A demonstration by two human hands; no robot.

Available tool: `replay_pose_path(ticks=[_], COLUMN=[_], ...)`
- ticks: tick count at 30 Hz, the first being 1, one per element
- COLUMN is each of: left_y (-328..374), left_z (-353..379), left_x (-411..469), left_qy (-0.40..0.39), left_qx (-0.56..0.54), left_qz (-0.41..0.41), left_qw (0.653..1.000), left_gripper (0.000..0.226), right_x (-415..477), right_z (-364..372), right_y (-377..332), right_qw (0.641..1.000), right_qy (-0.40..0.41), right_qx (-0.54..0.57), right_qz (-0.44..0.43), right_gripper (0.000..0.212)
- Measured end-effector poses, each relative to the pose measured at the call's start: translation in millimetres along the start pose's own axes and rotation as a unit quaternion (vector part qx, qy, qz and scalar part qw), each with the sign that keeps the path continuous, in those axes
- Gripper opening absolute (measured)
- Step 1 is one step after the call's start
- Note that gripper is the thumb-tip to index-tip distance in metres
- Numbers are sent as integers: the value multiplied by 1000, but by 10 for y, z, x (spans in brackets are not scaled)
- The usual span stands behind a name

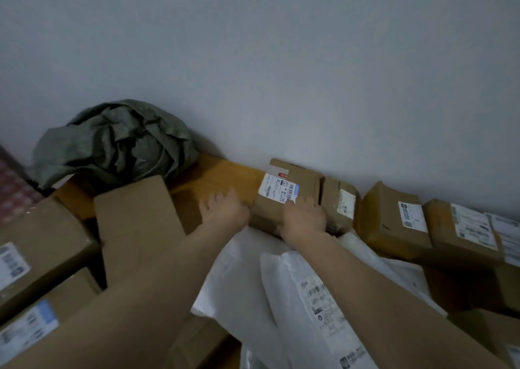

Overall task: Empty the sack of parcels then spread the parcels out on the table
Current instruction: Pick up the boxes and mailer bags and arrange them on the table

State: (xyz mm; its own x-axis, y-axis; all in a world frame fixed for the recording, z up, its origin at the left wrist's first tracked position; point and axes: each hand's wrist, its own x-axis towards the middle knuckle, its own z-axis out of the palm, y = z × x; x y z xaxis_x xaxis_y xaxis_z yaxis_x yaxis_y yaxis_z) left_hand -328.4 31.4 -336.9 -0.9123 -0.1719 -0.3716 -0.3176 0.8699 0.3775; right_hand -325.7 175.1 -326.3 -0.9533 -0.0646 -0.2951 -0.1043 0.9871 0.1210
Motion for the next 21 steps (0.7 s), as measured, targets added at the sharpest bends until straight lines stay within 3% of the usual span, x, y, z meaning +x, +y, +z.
replay_pose_path(ticks=[3,5,9,12,15,18,21], left_y=[-579,-750,-1031,-1219,-1258,-1244,-1170], left_z=[-431,-521,-599,-514,-408,-343,-330], left_x=[-264,-208,-364,-417,-445,-483,-508], left_qy=[126,103,69,49,50,46,60], left_qx=[7,-8,-78,-83,-95,-94,-106], left_qz=[-138,-206,-290,-300,-296,-279,-248], left_qw=[982,973,951,949,949,955,961], left_gripper=[67,74,92,120,142,147,139], right_x=[-105,-61,-88,-177,-224,-262,-221], right_z=[-160,-157,-114,-70,-62,-91,-98], right_y=[-638,-868,-1364,-1595,-1598,-1497,-1396], right_qw=[988,968,901,906,911,897,865], right_qy=[27,-17,-162,-202,-213,-265,-247], right_qx=[108,215,378,342,338,347,436], right_qz=[-109,-125,-135,-145,-100,-65,16], right_gripper=[34,33,53,44,34,28,27])
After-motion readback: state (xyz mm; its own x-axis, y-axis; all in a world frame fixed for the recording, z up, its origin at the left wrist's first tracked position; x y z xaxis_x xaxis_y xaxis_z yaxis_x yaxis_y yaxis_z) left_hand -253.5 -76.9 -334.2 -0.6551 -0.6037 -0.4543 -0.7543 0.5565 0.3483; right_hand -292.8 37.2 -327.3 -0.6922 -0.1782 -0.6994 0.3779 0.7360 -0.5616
